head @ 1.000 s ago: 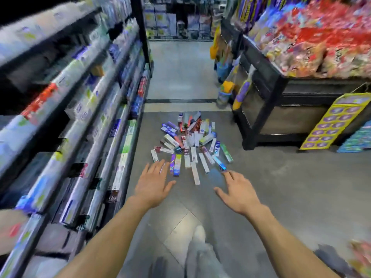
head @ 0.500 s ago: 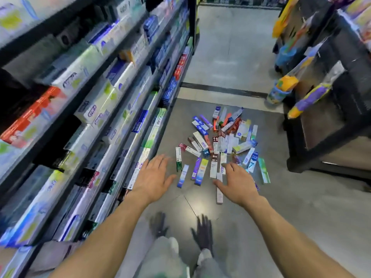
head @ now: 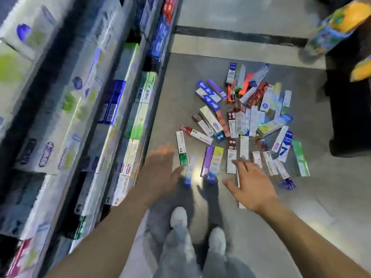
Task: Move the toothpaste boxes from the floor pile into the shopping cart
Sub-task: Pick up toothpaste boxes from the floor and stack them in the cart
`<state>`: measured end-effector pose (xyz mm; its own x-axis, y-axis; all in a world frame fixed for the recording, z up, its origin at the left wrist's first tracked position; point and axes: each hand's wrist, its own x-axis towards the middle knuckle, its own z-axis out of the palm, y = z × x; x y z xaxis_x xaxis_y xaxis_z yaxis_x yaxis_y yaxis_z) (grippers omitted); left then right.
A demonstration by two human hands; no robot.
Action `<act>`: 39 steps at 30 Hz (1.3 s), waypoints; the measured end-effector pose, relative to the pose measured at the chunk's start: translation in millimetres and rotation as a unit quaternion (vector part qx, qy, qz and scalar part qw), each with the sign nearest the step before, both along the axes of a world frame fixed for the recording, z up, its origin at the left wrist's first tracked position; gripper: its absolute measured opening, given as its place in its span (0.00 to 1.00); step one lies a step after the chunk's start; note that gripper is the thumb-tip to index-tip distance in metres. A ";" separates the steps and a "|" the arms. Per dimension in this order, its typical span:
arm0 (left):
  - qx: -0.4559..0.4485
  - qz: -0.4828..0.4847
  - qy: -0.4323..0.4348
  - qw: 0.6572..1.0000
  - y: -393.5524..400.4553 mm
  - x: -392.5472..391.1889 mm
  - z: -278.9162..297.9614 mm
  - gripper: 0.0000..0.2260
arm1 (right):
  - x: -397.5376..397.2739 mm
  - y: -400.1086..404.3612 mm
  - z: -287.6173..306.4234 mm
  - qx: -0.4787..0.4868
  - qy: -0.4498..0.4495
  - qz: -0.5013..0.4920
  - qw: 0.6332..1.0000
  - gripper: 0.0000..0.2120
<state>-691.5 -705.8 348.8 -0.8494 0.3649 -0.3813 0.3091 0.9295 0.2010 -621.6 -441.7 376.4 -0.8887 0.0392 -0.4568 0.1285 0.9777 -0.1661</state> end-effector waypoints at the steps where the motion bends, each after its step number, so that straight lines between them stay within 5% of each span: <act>1: 0.013 0.001 0.008 1.000 0.7 -4.7 -17.1 0.31 | -6.2 -2.5 -16.5 -0.005 0.004 -0.003 1.000 0.32; 8: 0.048 0.059 -0.010 0.997 -1.3 -32.1 -245.7 0.38 | -53.4 -13.8 -251.5 -0.044 0.016 0.011 0.999 0.37; 17: 0.097 0.101 -0.004 0.990 0.3 -73.4 -451.2 0.28 | -91.1 0.4 -466.8 0.004 0.082 0.062 0.995 0.38; 23: 0.211 0.168 0.030 0.962 11.9 -107.6 -508.1 0.27 | -111.0 -10.6 -514.0 0.007 0.130 0.081 0.988 0.36; 28: 0.214 0.289 0.007 0.933 42.1 -118.1 -517.8 0.36 | -120.6 -13.5 -512.1 0.011 0.144 0.104 0.984 0.36; 32: 0.221 0.363 -0.062 0.903 43.1 -122.3 -509.0 0.25 | -114.2 -24.8 -497.5 -0.016 0.142 0.085 0.986 0.34; 35: 0.291 0.414 -0.084 0.858 25.2 -116.5 -503.1 0.18 | -97.4 -41.4 -491.6 -0.057 0.145 0.032 0.987 0.28; 39: 0.452 0.474 -0.156 0.739 -5.7 -88.5 -494.6 0.01 | -84.8 -72.0 -504.7 -0.127 0.092 -0.031 0.987 0.26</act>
<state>-779.9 -711.5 -145.8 -0.8095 -0.1127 -0.5763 -0.5871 0.1405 0.7972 -706.4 -513.7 -128.3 -0.9572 0.0009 -0.2895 0.1314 0.8925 -0.4315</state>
